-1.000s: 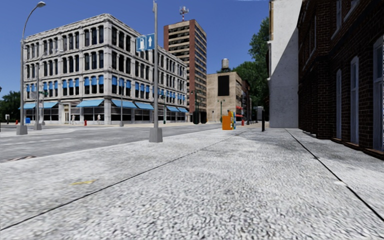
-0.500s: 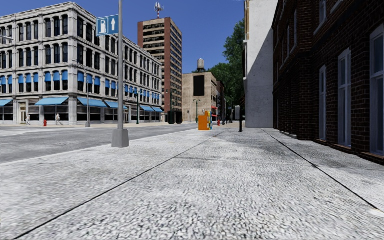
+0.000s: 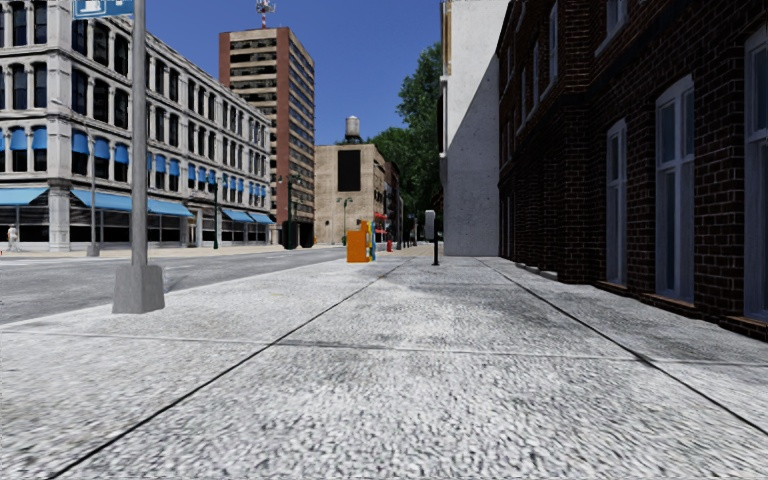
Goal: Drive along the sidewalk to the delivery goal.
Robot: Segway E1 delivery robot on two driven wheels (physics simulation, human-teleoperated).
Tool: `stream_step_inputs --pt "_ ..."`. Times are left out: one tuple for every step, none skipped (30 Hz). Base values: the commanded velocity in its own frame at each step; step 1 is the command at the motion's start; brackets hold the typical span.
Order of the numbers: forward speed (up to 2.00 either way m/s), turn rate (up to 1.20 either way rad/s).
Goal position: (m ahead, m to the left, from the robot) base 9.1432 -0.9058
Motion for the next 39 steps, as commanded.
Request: stream_step_inputs --pt "2.00 -0.38" --pt "2.00 -0.38" --pt "2.00 -0.38" --pt "2.00 -0.38" --pt "2.00 -0.38" --pt "2.00 -0.38" --pt "2.00 -0.38" --pt "2.00 -0.38" --pt "2.00 -0.38" --pt "2.00 -0.38" --pt "2.00 -0.38" --pt "2.00 -0.38" --pt "2.00 -0.38" --pt "2.00 -0.38" --pt "2.00 -0.38" --pt "2.00 -0.38" --pt "2.00 -0.38" --pt "2.00 -0.38" --pt "2.00 -0.38" --pt "2.00 -0.38" --pt "2.00 -0.38" --pt "2.00 -0.38" --pt "2.00 -0.38" --pt "2.00 -0.38" --pt "2.00 -0.38" --pt "2.00 -0.38" --pt "2.00 -0.38" --pt "2.00 -0.38" --pt "2.00 -0.38" --pt "2.00 -0.38" --pt "2.00 -0.38" --pt "2.00 0.00" --pt "2.00 0.00" --pt "2.00 0.00" --pt "2.00 0.00" --pt "2.00 0.00" --pt "2.00 0.00" --pt "2.00 0.00" --pt "2.00 0.00"
